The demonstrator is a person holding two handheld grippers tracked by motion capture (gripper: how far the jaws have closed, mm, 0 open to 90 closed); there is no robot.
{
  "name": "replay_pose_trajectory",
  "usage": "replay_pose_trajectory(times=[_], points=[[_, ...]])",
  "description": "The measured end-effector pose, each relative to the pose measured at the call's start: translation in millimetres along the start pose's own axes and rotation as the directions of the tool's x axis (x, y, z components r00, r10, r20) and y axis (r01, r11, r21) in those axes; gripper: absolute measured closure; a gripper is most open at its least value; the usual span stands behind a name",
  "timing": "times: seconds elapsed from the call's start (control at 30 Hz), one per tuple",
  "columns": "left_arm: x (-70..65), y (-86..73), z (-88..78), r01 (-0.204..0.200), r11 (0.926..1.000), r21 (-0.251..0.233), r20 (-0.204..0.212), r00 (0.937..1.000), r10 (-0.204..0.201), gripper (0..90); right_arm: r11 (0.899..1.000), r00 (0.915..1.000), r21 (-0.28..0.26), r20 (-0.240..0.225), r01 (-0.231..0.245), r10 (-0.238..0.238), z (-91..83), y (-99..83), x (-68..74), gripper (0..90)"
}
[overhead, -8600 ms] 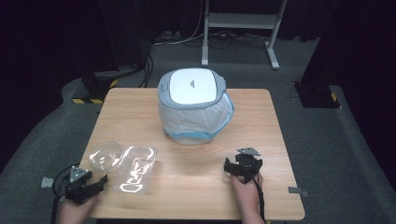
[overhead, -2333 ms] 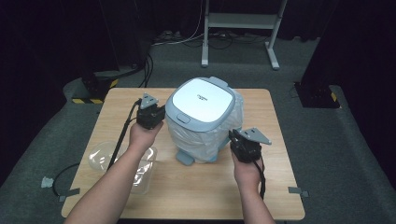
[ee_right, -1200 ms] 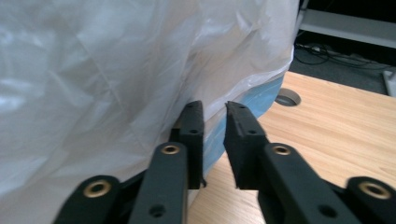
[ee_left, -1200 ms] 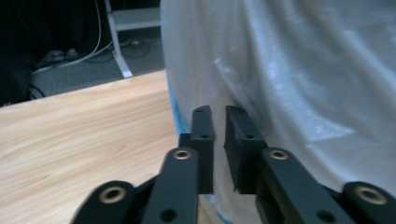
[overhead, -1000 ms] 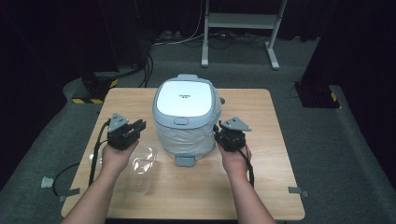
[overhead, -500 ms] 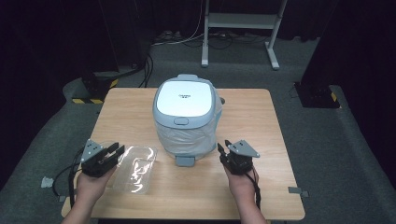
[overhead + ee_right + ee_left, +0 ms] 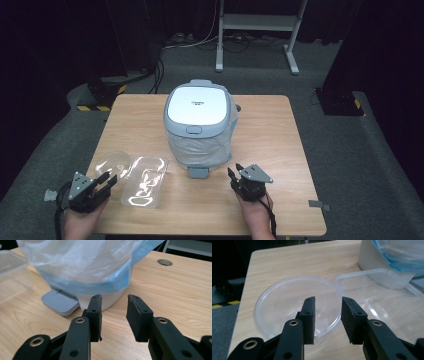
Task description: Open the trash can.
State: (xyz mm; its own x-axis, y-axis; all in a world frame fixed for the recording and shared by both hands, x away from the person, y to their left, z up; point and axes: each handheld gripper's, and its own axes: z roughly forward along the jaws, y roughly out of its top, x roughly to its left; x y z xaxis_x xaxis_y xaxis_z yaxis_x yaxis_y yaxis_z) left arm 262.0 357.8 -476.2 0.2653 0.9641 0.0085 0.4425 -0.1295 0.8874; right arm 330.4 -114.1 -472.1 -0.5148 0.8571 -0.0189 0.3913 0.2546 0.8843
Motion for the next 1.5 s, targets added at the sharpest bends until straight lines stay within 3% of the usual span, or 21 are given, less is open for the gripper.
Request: replay_pose_trajectory(times=[0.1, 0.2, 0.37, 0.57, 0.7, 0.8, 0.9, 0.93, 1.0, 1.07, 1.17, 1.3, 1.5], points=[[7.8, -10.0, -4.3, 0.023, 0.9997, 0.009, -0.024, 0.9995, -0.023, 65.4, 1.0, 0.9998, 0.004, -0.017, 0.01, -0.01, -0.2, -1.4, 6.0, 64.5], [10.7, -17.0, -10.6, 0.038, 0.9993, 0.001, -0.011, 0.9992, -0.038, 67.6, 0.999, 0.9989, 0.008, -0.035, 0.031, -0.031, 0.2, -1.6, 14.6, 63.8], [-4.4, -27.0, -15.9, 0.0, 0.9998, 0.02, 0.035, 0.9994, -0.001, 68.2, 0.998, 0.9965, 0.017, -0.06, 0.059, -0.058, 3.2, -2.0, 27.6, 63.4], [-22.3, -32.2, -7.6, -0.032, 0.9971, 0.069, 0.091, 0.9956, 0.026, 69.5, 0.996, 0.9939, 0.034, -0.078, 0.082, -0.079, 6.7, -3.9, 36.5, 63.4], [-44.8, -32.7, -6.1, -0.056, 0.9954, 0.078, 0.175, 0.9838, 0.041, 69.6, 0.995, 0.993, 0.035, -0.076, 0.093, -0.09, 5.9, -5.3, 37.3, 63.4], [-69.5, -32.9, -3.7, -0.105, 0.9908, 0.085, 0.237, 0.9681, 0.082, 69.1, 0.996, 0.9938, 0.038, -0.073, 0.086, -0.084, 5.3, -7.4, 34.3, 63.4], [-90.2, -32.7, 2.7, -0.126, 0.9882, 0.087, 0.292, 0.9517, 0.096, 68.8, 0.996, 0.9944, 0.041, -0.071, 0.081, -0.078, 5.0, -8.6, 32.0, 63.4], [-95.0, -32.9, 4.7, -0.14, 0.9863, 0.088, 0.294, 0.9496, 0.108, 68.6, 0.996, 0.9941, 0.04, -0.071, 0.084, -0.081, 4.8, -8.7, 31.4, 63.4], [-97.9, -32.7, 7.9, -0.14, 0.9866, 0.083, 0.283, 0.9526, 0.112, 68.4, 0.996, 0.994, 0.035, -0.073, 0.084, -0.081, 3.7, -8.3, 31.7, 63.4], [-92.5, -31.9, 9.9, -0.116, 0.9902, 0.077, 0.267, 0.9594, 0.091, 68.7, 0.996, 0.9942, 0.031, -0.07, 0.084, -0.082, 2.7, -7.9, 32.2, 63.3], [-75.8, -30.4, 15.9, -0.073, 0.9941, 0.08, 0.198, 0.9786, 0.056, 69.3, 0.996, 0.994, 0.032, -0.075, 0.083, -0.08, 3.0, -8.4, 32.2, 63.3], [-52.0, -24.1, 30.3, -0.023, 0.9962, 0.084, 0.112, 0.9936, 0.013, 69.5, 0.996, 0.9933, 0.038, -0.081, 0.086, -0.083, 5.4, -8.8, 32.9, 63.2], [-33.4, -14.6, 51.1, 0.011, 0.9943, 0.106, 0.076, 0.997, -0.019, 69.9, 0.995, 0.9929, 0.036, -0.079, 0.092, -0.089, 5.2, -8.1, 35.4, 62.9]])
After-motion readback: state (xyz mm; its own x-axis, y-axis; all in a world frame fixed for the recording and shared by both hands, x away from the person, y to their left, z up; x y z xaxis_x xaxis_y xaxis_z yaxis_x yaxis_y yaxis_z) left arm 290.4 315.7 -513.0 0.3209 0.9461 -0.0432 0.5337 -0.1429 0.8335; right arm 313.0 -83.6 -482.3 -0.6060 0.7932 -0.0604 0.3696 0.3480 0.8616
